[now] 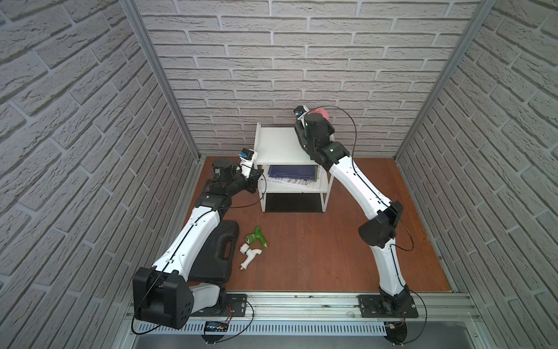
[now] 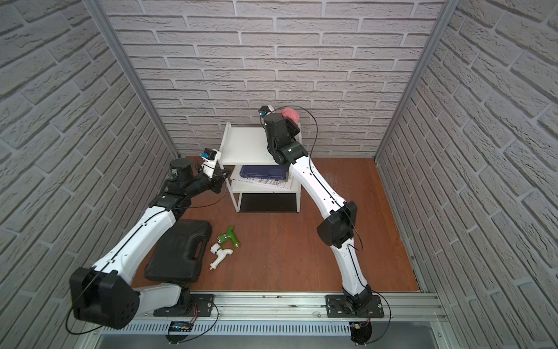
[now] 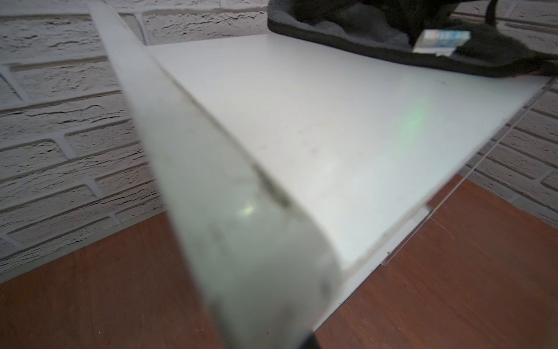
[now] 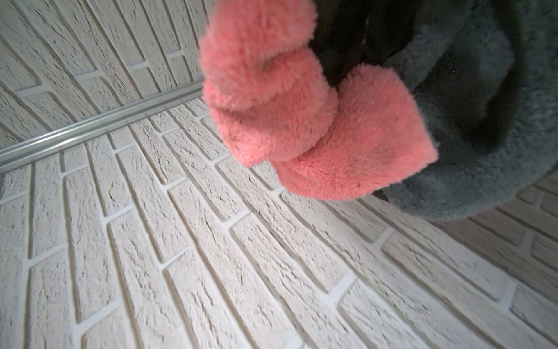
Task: Wipe the bookshelf clean with a cloth
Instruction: Wipe the dust from the shelf.
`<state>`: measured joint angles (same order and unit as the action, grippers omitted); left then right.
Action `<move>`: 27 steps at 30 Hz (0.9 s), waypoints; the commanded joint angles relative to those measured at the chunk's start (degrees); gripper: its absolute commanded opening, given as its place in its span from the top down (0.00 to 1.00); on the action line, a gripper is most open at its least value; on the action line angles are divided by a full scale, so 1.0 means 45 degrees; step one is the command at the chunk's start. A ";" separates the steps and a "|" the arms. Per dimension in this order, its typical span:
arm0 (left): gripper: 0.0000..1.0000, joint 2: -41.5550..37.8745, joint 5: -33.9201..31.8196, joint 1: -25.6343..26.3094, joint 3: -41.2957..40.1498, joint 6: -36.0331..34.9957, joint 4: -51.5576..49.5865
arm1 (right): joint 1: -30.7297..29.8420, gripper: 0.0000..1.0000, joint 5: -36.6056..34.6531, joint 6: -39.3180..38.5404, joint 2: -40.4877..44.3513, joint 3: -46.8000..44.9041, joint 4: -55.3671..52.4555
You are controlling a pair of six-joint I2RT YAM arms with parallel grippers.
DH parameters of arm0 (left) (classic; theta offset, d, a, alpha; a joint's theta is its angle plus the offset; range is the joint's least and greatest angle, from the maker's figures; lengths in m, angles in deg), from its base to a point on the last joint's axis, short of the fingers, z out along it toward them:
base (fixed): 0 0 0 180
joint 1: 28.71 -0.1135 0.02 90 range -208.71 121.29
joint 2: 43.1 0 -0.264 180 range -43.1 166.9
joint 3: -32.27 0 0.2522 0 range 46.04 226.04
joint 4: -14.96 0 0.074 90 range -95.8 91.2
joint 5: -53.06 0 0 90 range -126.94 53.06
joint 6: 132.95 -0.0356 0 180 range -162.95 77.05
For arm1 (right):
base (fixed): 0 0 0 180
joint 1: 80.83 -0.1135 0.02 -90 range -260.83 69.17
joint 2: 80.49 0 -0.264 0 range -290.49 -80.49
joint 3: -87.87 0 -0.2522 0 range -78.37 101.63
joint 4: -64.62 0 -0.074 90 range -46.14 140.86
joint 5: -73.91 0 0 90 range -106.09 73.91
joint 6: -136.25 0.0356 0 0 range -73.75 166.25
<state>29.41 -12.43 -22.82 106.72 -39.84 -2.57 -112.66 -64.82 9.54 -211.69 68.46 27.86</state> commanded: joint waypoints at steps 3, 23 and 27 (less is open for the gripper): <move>1.00 0.0342 -0.0783 -0.0070 0.0289 0.0497 -0.0395 | -0.1997 0.97 0.3175 -0.1571 -0.3691 0.1373 -0.0827; 1.00 0.0071 -0.1362 -0.0137 -0.0194 0.0858 0.0116 | -0.0622 0.97 0.7992 -0.2883 0.6420 -0.8996 -0.1428; 1.00 0.0162 -0.1185 -0.0137 -0.0180 0.0962 0.0282 | -0.1952 0.97 0.9916 -0.2048 0.6457 -0.8765 -0.1559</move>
<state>29.21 -13.91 -22.12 106.90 -39.75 -3.18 -114.87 -31.99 -3.42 -181.09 30.06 26.83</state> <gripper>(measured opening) 0.139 0.139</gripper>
